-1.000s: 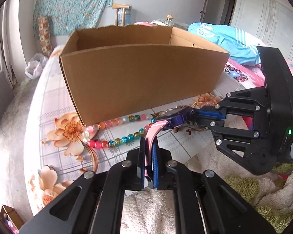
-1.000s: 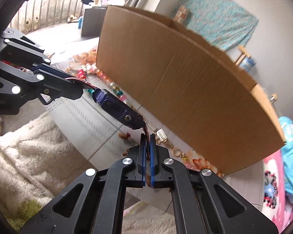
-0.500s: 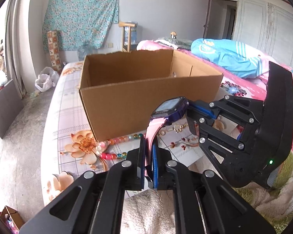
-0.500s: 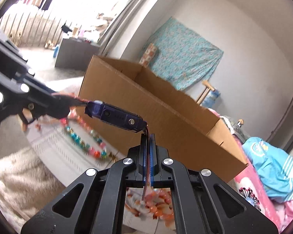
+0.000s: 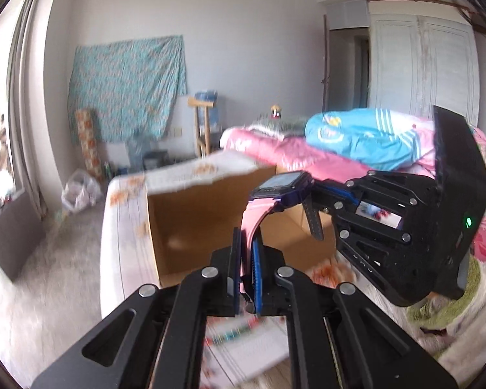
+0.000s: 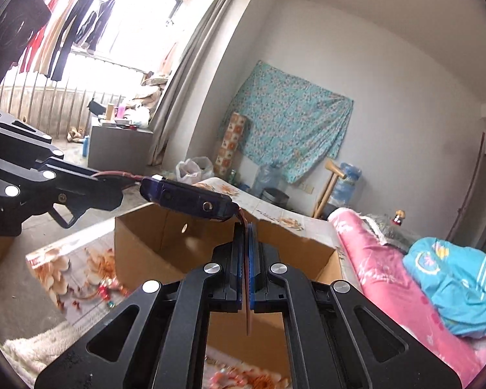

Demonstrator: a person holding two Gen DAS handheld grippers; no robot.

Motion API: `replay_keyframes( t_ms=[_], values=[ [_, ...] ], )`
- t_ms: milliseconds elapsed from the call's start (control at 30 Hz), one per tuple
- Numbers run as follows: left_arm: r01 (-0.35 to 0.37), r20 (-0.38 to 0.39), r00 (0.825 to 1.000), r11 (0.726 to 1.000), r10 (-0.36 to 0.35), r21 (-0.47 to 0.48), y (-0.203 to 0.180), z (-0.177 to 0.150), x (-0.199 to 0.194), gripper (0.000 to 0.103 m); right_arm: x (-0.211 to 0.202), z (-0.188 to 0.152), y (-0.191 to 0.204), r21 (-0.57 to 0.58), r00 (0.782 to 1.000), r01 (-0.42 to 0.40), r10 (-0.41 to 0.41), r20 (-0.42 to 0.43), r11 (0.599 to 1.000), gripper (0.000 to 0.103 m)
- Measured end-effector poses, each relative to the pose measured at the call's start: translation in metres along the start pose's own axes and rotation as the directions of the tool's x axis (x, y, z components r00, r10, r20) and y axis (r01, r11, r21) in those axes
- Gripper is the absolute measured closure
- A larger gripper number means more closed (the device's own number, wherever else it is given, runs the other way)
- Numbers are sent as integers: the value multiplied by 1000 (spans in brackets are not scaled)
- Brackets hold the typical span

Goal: Organize jewelry
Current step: 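Lift the smartwatch with the right gripper and carry it over the box, then open the right gripper to drop the smartwatch into the box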

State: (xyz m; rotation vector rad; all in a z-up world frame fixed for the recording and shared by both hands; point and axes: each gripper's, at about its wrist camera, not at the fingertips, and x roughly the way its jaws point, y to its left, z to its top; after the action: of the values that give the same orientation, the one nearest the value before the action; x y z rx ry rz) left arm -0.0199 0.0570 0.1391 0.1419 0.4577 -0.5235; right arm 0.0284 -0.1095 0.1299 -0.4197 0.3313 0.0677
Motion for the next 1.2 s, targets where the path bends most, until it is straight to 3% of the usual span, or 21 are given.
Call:
replay_keyframes(
  t_ms=[133,200,233,267,367,400,433,500,567,600,633,700,733,767,833,967,1033,1100,1200],
  values=[
    [-9,-84,996,1000,7,-22,22,33,43,97,50,21,-32,41,985,-118,122,-124,992,102],
    [-3,-185,983,998,-8,-57,36,43,76,97,92,23,-47,90,942,-200,216,-256,976,102],
    [9,-241,970,996,-32,-93,46,45,95,97,116,21,-52,114,903,-238,263,-339,965,102],
    [19,-287,956,993,-53,-120,53,46,110,97,129,16,-52,136,878,-255,288,-383,957,102],
    [26,-419,902,983,-101,-181,73,43,160,97,186,1,-52,205,742,-307,369,-561,929,102],
    [16,-459,883,983,-101,-184,77,40,175,97,204,-5,-49,218,689,-318,383,-616,923,102],
    [-5,-501,862,984,-85,-176,82,36,189,97,214,-8,-46,225,654,-329,393,-646,917,102],
    [-28,-559,827,987,-65,-156,88,28,210,96,244,-22,-36,249,549,-362,422,-721,898,102],
    [-49,-611,790,989,-47,-139,93,21,226,95,264,-31,-31,280,470,-387,449,-760,879,102],
    [-49,-621,782,988,-53,-147,98,21,229,94,275,-37,-25,291,420,-406,460,-783,866,102],
    [-41,-621,781,988,-62,-150,98,22,231,94,283,-40,-22,298,394,-414,465,-793,860,102],
    [-49,-607,793,989,-46,-139,98,25,228,88,301,-50,-14,311,333,-424,466,-820,851,102],
    [-50,-591,806,989,-43,-141,99,25,223,80,309,-54,-12,321,309,-425,469,-827,846,100],
    [-42,-565,823,988,-52,-152,100,28,217,76,315,-57,-11,327,292,-426,470,-833,844,100],
    [-44,-536,843,985,-52,-164,104,31,209,75,327,-62,-8,311,271,-432,451,-850,846,100],
    [-51,-480,877,983,-41,-177,111,35,189,75,343,-64,-9,302,264,-419,433,-862,856,98],
    [-54,-461,887,982,-37,-183,112,36,178,74,348,-63,-8,256,289,-422,397,-871,869,85],
    [-50,-448,893,979,-44,-196,113,34,168,73,351,-60,-6,195,328,-427,352,-876,883,79],
    [-50,-430,902,978,-42,-202,111,31,155,73,347,-57,-5,109,374,-415,278,-885,903,79]
  ],
)
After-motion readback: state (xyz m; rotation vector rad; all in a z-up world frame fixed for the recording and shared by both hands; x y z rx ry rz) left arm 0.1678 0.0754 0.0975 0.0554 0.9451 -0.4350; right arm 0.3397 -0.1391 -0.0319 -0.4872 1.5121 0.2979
